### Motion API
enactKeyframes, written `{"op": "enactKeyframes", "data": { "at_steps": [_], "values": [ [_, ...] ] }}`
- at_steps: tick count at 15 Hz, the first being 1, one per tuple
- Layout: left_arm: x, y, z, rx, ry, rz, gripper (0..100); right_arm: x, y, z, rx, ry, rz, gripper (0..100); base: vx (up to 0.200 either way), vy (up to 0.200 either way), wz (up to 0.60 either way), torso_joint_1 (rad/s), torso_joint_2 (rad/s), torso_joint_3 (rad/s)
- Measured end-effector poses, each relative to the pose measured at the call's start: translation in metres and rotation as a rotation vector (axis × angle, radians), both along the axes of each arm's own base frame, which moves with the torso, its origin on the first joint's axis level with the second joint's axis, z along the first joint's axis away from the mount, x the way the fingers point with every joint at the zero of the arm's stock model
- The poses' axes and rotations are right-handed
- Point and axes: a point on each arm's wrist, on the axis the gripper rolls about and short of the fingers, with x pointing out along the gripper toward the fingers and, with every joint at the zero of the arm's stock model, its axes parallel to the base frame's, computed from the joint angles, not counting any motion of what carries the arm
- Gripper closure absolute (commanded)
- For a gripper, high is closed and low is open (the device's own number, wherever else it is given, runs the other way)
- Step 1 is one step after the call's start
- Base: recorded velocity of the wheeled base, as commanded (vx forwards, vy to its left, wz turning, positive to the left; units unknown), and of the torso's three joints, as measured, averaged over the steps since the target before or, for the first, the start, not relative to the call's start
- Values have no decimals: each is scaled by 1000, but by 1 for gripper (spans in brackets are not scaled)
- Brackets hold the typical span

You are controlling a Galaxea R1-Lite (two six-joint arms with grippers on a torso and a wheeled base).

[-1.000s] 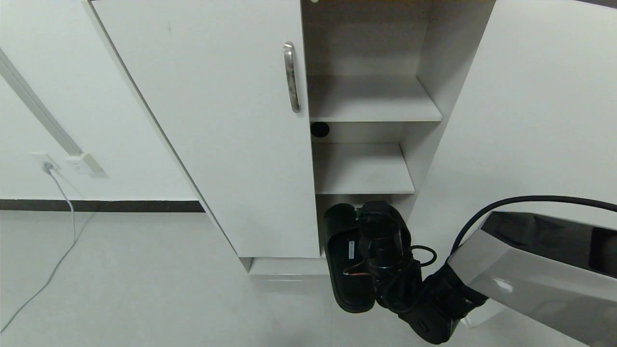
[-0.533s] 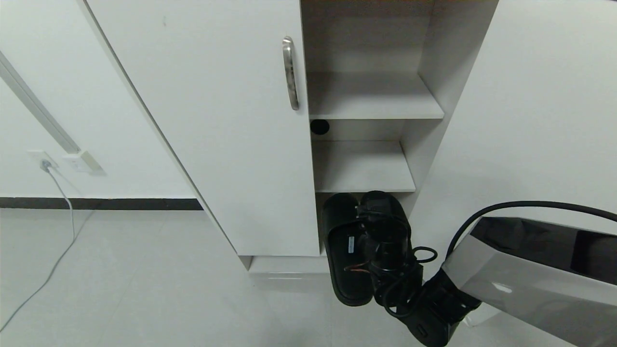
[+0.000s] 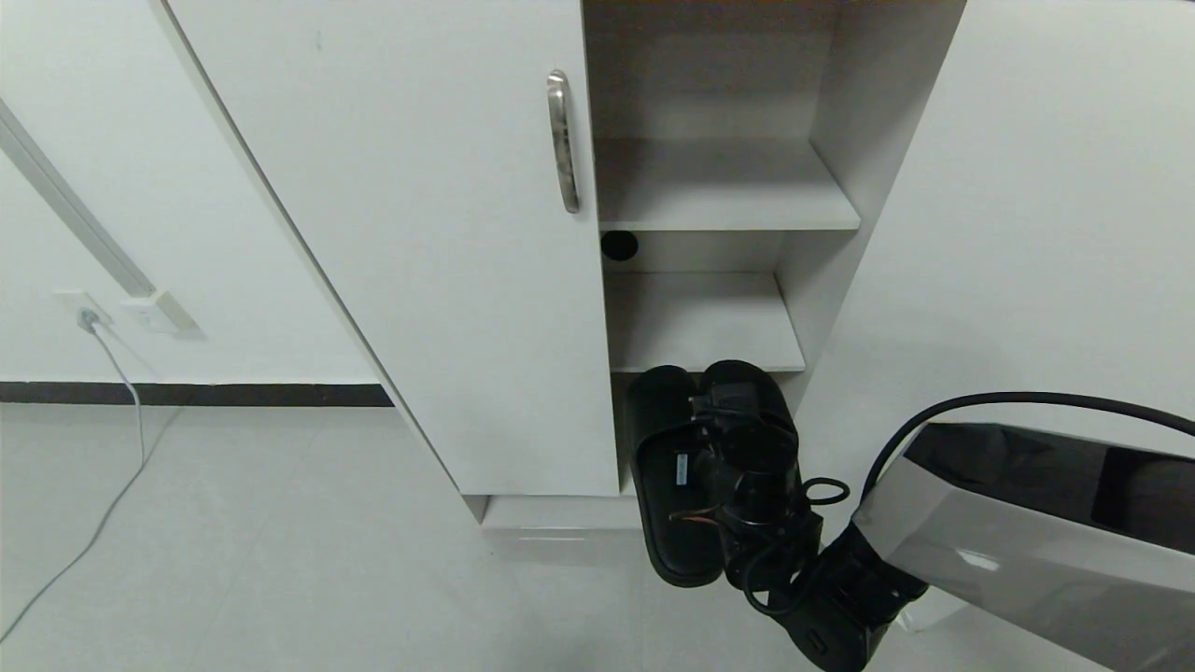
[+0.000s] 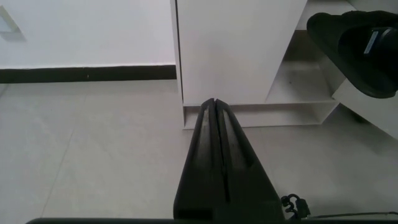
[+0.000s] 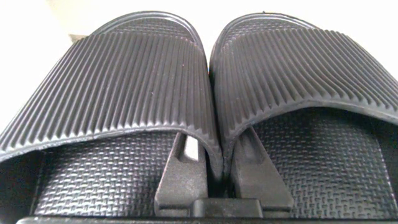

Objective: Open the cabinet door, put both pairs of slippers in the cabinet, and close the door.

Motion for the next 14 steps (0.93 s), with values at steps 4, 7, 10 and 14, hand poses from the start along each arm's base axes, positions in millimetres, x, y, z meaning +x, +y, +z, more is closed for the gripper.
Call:
{"op": "enactKeyframes", "data": {
  "at_steps": [4,7,10,14],
  "values": [
    [0,0,0,0,1,0,100,4,-4,2,-18,-6,-24,100,200,0,0,0,0,2],
    [0,0,0,0,1,0,100,4,-5,4,-6,-20,-26,100,200,0,0,2,2,1],
    [0,0,0,-1,0,1,100,5,-5,6,-4,-31,-28,100,133,0,0,2,2,3],
    [0,0,0,-1,0,2,100,10,-7,4,-19,-17,-35,100,0,0,0,0,0,0]
  ]
}}
